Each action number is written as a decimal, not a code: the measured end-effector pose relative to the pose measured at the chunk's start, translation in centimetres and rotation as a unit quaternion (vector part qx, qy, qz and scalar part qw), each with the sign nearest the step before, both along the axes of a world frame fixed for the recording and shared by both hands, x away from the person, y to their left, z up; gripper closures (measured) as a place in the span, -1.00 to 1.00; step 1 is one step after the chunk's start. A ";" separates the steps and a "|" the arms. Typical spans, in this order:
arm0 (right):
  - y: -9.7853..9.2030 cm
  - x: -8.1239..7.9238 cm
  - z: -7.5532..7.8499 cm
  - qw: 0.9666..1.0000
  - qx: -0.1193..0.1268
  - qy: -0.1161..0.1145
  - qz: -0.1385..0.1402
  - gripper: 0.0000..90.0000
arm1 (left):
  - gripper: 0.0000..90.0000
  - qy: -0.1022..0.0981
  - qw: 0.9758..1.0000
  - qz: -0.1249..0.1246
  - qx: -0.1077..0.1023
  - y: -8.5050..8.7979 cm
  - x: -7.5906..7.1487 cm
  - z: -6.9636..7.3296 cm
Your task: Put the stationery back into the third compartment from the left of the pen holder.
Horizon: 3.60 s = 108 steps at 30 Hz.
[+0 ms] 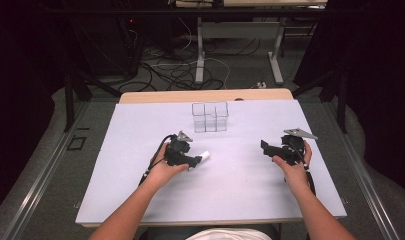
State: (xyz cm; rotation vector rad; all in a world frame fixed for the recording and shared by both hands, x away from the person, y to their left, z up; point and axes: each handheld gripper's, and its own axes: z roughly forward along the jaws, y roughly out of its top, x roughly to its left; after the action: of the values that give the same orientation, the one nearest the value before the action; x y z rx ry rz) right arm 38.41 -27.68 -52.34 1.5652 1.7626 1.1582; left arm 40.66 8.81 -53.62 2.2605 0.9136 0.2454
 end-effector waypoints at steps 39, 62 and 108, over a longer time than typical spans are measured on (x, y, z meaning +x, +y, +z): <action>0.3 0.1 -0.3 1.000 0.000 0.009 0.002 -0.87 | 0.23 -0.002 1.000 0.001 -0.003 -1.9 0.4 -1.8; 0.3 0.2 -0.4 1.000 -0.001 0.010 0.003 -0.87 | 0.48 -0.015 1.000 0.001 -0.001 -2.3 0.4 -2.0; 0.3 0.2 -0.4 1.000 -0.001 0.010 0.006 -0.86 | 0.48 0.006 1.000 0.018 -0.017 -1.4 0.5 -1.8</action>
State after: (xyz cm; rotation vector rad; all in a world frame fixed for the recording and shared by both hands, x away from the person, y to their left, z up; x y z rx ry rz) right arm 38.58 -27.39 -52.72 1.5717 1.7869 1.1507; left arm 41.21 7.37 -55.46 2.2184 0.9585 0.2297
